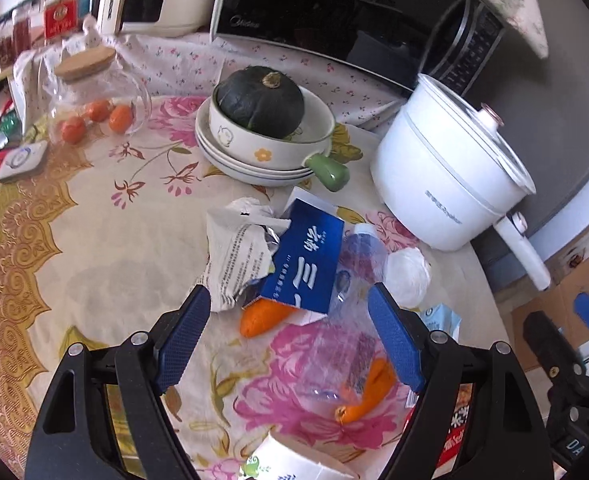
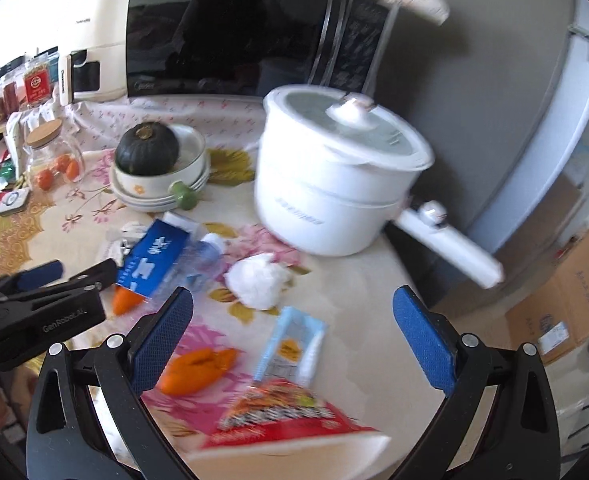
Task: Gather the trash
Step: 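Grasp the white snack packet with the left tool while the right tool grasps the clear bottle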
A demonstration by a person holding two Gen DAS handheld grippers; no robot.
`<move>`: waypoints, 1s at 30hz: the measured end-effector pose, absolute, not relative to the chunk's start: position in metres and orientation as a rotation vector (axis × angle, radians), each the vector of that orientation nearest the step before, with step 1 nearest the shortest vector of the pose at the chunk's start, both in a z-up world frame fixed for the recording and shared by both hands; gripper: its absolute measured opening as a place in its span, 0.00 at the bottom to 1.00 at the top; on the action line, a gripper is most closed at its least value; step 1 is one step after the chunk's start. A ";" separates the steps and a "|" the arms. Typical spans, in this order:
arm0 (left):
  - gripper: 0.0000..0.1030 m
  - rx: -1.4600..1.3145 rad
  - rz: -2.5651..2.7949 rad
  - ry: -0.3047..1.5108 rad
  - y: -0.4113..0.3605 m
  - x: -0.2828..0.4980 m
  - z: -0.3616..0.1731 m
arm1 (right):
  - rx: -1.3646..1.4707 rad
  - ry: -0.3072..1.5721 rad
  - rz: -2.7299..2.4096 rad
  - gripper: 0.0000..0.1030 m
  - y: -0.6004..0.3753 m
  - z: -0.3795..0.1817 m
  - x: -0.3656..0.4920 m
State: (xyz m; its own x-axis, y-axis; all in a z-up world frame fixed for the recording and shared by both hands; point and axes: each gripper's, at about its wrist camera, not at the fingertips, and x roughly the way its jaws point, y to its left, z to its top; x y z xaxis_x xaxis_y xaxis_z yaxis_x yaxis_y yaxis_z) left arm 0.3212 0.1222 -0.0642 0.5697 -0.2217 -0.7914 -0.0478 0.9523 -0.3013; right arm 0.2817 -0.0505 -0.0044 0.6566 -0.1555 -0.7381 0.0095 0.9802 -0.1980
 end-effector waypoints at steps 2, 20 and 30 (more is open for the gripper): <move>0.77 -0.349 -0.090 0.965 0.136 0.328 -0.064 | -0.138 0.918 -0.066 0.93 -0.044 -0.010 0.298; 0.77 -0.504 -0.026 0.931 0.214 0.326 -0.053 | 0.079 1.328 -0.008 0.77 0.012 -0.123 0.376; 0.77 -0.518 -0.062 1.046 0.202 0.355 -0.087 | 0.180 1.294 0.072 0.41 -0.005 -0.114 0.370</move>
